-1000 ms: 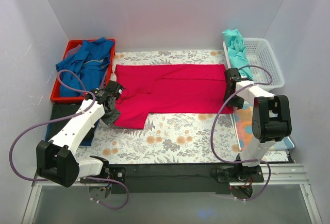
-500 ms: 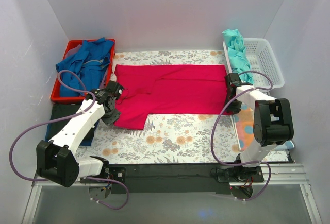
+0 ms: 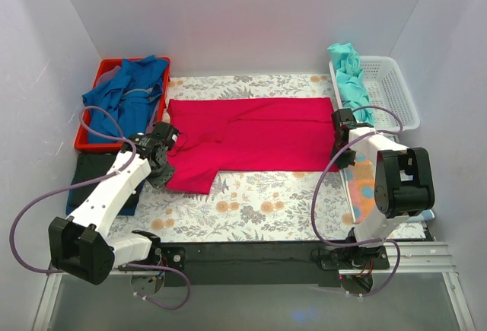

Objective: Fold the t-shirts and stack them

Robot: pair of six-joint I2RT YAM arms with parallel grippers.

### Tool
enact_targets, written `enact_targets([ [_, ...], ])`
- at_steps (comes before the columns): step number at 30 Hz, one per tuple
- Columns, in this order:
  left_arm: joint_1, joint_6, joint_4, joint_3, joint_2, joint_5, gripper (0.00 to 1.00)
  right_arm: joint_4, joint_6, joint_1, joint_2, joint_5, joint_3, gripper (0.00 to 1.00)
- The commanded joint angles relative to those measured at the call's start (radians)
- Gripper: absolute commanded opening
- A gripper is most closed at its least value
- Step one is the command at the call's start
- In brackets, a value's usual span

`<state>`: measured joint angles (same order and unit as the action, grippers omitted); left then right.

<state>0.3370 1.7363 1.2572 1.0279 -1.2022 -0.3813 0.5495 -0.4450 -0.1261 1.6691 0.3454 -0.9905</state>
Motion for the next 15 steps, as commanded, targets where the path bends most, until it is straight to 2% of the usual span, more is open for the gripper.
enact_targets([
  [1,0.002,0.026,0.067,0.032,0.052,-0.018,0.0,0.055,-0.011,-0.003,-0.092,0.024,0.024,0.01],
  [6,0.002,0.039,0.067,0.001,0.089,0.021,0.0,0.073,-0.006,-0.003,-0.152,0.012,0.029,0.01],
  [9,0.002,-0.003,0.022,0.011,0.07,0.018,0.0,0.076,0.002,-0.004,-0.149,0.001,-0.005,0.01],
  [15,-0.016,-0.113,-0.097,0.144,-0.086,-0.022,0.0,0.073,0.009,-0.004,-0.095,-0.019,-0.12,0.01],
])
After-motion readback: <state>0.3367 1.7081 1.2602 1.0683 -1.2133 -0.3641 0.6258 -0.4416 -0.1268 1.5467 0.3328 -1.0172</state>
